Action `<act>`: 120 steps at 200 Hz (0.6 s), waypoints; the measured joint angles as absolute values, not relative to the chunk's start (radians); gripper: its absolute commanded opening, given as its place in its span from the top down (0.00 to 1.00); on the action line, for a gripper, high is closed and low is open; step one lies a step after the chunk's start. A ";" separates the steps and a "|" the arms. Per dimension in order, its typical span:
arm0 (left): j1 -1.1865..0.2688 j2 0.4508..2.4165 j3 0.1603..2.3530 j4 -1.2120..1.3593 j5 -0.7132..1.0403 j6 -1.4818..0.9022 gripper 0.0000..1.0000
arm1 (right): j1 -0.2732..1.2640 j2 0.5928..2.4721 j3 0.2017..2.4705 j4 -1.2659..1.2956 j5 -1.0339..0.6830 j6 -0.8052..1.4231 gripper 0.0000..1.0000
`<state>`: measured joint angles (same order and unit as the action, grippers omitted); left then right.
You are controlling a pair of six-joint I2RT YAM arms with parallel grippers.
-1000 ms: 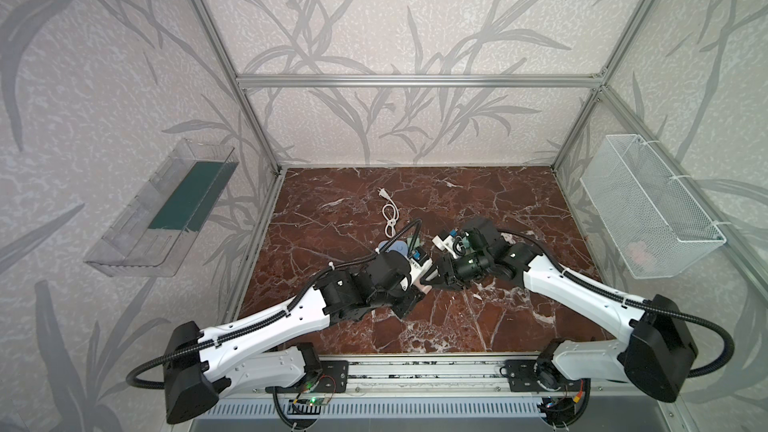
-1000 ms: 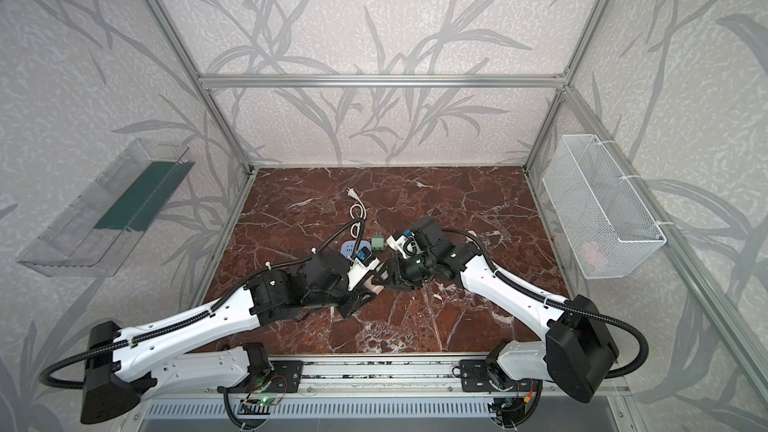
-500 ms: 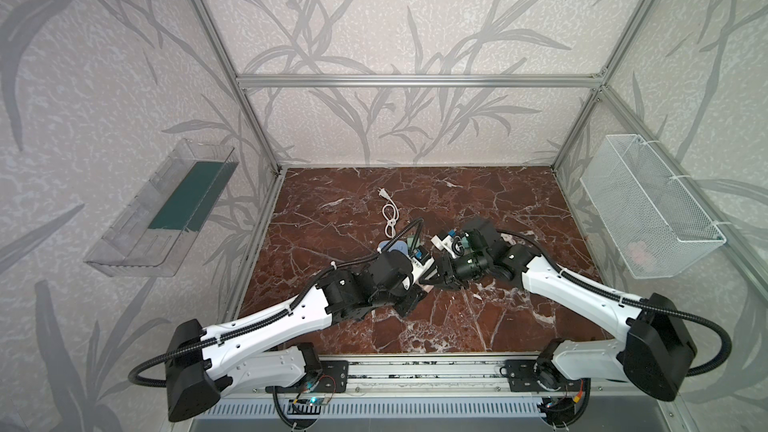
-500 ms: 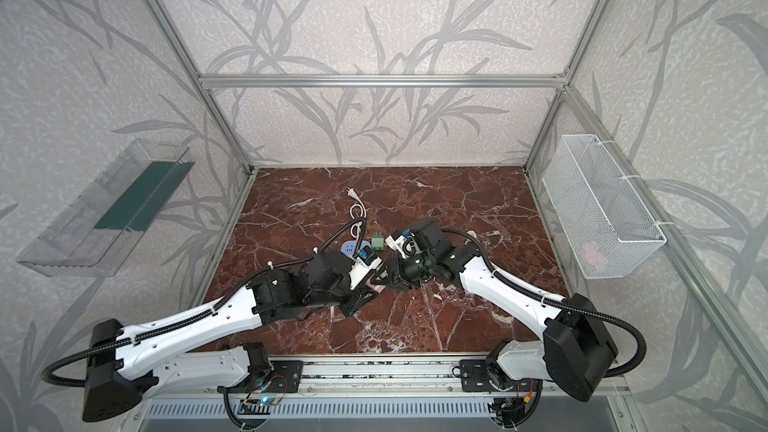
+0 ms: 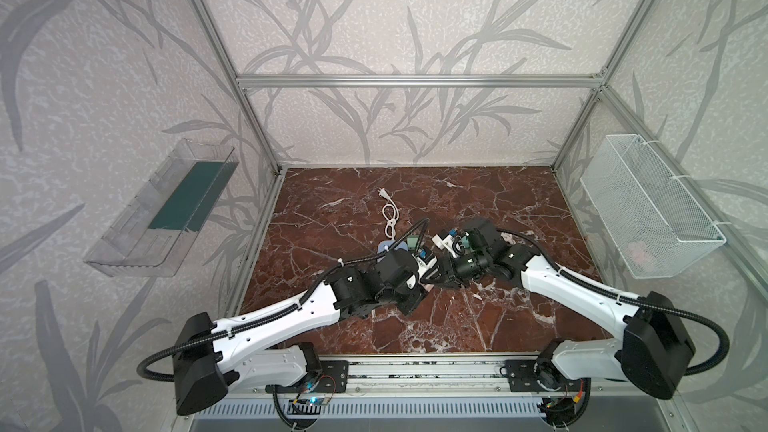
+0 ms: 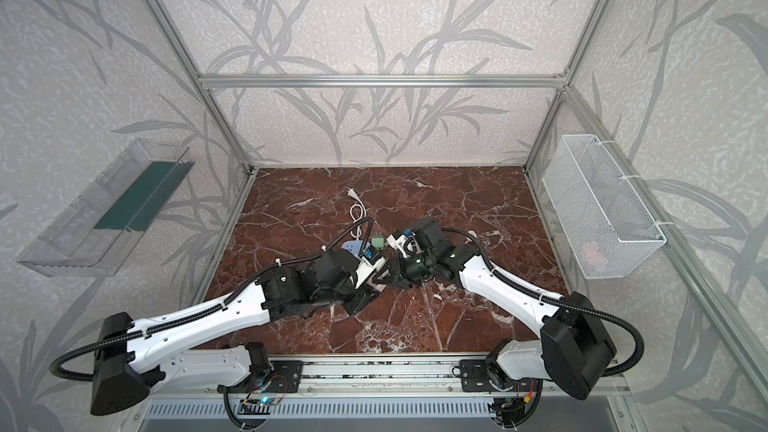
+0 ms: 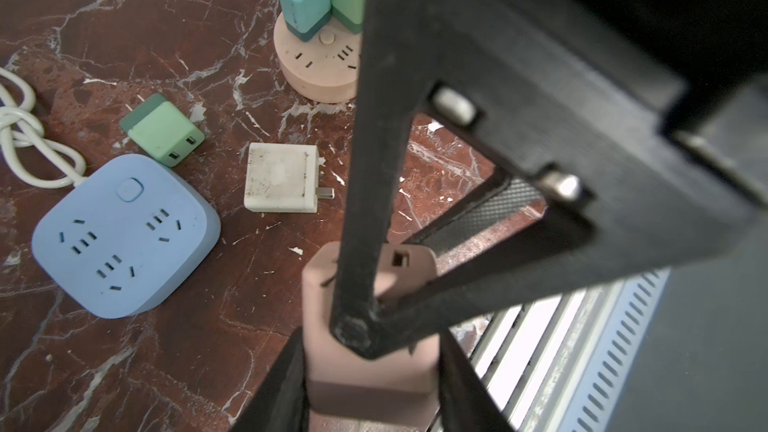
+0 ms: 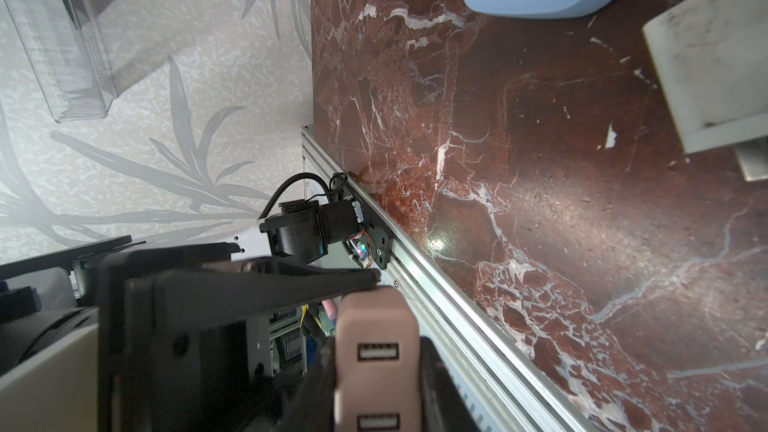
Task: Insert the plug
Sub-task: 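Grasp the pink plug with the right gripper and open the left gripper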
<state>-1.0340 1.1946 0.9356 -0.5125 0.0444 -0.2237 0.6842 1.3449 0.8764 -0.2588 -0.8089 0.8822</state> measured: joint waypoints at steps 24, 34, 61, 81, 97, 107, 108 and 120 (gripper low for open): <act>-1.034 1.210 0.964 -0.517 0.004 -0.227 0.01 | 0.678 1.366 0.876 -0.259 -0.787 0.883 1.00; -1.034 1.208 0.979 -0.527 -0.008 -0.226 0.01 | 0.670 1.369 0.877 -0.260 -0.772 0.883 1.00; -1.034 1.169 1.000 -0.545 -0.040 -0.218 0.01 | 0.645 1.369 0.878 -0.259 -0.726 0.884 1.00; -1.034 1.099 0.997 -0.548 -0.075 -0.216 0.01 | 0.631 1.369 0.880 -0.264 -0.689 0.881 1.00; -1.024 1.023 0.973 -0.509 -0.112 -0.230 0.01 | 0.627 1.369 0.886 -0.279 -0.648 0.870 1.00; -1.005 0.971 0.943 -0.474 -0.128 -0.262 0.01 | 0.626 1.369 0.894 -0.298 -0.609 0.859 1.00; -1.003 0.968 0.941 -0.472 -0.129 -0.264 0.01 | 0.626 1.369 0.895 -0.299 -0.606 0.858 1.00; -0.955 0.933 0.910 -0.440 -0.145 -0.311 0.01 | 0.626 1.364 0.906 -0.326 -0.553 0.841 1.00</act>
<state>-0.9550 0.9333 0.9104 -0.4400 -0.1452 -0.3107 0.6262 1.3636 0.9062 -0.3256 -0.5526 0.8406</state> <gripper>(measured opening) 0.994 0.282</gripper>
